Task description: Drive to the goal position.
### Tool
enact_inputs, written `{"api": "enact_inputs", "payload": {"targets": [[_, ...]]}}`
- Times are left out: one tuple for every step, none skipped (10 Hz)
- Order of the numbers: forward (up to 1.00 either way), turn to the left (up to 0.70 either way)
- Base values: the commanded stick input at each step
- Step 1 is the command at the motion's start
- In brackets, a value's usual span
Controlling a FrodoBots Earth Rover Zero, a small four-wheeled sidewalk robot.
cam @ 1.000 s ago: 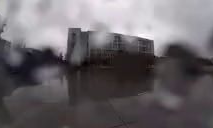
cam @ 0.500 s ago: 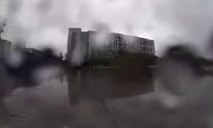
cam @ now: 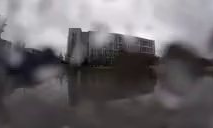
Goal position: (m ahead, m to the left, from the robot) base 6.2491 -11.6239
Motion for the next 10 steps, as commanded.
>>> {"api": "enact_inputs", "payload": {"targets": [[1.00,0.00],[1.00,0.00],[1.00,0.00],[1.00,0.00],[1.00,0.00],[1.00,0.00],[1.00,0.00],[1.00,0.00],[1.00,0.00],[1.00,0.00]]}}
